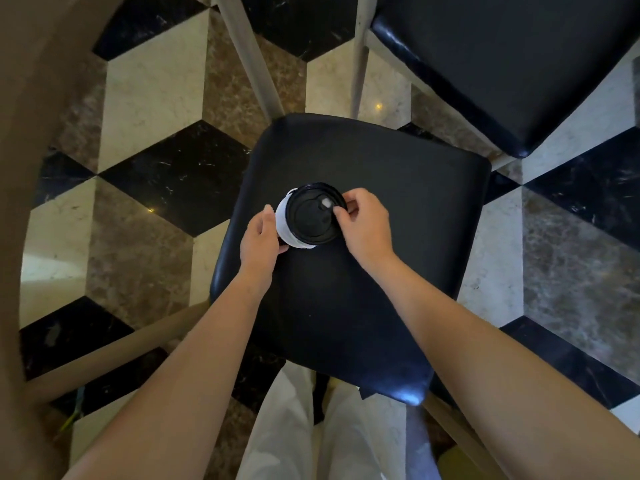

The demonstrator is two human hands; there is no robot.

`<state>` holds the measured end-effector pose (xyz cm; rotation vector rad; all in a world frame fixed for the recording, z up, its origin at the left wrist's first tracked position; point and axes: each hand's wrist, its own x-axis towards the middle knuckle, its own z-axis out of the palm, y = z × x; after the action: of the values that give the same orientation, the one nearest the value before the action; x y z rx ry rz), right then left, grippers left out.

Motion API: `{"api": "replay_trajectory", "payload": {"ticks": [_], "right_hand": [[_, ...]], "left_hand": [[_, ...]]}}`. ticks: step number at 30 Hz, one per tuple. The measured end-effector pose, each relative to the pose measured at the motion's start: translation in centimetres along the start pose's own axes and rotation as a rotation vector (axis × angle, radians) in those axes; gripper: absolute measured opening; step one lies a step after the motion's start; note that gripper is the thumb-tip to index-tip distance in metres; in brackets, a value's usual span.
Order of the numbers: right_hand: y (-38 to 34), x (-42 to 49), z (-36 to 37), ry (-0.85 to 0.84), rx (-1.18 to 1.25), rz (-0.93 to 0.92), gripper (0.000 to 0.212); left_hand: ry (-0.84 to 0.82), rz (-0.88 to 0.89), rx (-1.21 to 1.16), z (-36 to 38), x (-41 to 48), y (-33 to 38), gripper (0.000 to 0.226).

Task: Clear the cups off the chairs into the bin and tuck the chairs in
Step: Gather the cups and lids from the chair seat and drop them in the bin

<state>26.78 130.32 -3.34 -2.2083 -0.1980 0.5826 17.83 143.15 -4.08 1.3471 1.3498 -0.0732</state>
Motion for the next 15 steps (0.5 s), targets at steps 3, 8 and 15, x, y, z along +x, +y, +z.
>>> {"api": "replay_trajectory", "payload": {"ticks": [3, 8, 15], "right_hand": [[-0.1, -0.2, 1.6, -0.038, -0.105, -0.006, 0.031], [0.2, -0.4, 2.7, -0.123, -0.097, 0.045, 0.049], [0.2, -1.1, 2.4, -0.173, 0.059, 0.17, 0.043]], "left_hand": [[-0.045, 0.027, -0.011, -0.2, -0.2, -0.3, 0.046], [-0.038, 0.048, 0.028, 0.2, -0.2, -0.4, 0.062], [-0.07, -0.007, 0.04, 0.7, -0.5, -0.3, 0.045]]}}
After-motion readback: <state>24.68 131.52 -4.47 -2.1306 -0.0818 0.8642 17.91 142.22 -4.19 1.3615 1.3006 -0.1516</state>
